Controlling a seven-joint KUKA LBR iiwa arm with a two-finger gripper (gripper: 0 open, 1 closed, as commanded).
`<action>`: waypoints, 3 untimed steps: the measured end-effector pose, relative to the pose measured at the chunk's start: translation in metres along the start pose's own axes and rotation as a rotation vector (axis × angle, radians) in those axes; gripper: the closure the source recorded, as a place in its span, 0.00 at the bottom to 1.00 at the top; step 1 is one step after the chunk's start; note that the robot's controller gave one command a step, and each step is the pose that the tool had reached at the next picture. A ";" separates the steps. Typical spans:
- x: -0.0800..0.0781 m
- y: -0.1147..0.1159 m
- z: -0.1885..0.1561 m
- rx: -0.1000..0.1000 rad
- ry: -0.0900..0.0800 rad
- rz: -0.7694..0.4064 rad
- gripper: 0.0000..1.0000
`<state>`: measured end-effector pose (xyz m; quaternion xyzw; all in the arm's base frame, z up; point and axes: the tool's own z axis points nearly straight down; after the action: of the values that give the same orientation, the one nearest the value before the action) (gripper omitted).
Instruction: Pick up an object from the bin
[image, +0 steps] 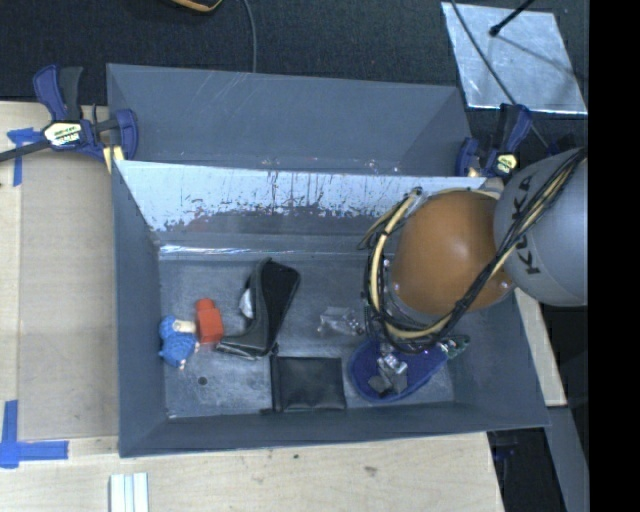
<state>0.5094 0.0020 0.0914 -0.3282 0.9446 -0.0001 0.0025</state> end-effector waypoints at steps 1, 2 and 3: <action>0.029 -0.001 0.020 -0.002 0.001 -0.395 0.00; 0.026 -0.001 0.019 0.001 -0.005 -0.394 1.00; 0.019 0.001 -0.067 0.004 -0.003 -0.357 1.00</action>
Offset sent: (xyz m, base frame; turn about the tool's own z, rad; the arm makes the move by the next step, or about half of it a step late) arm -0.0227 -0.0195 -0.0214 -0.3958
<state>0.4933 -0.0089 0.1583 -0.4907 0.8713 -0.0020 0.0044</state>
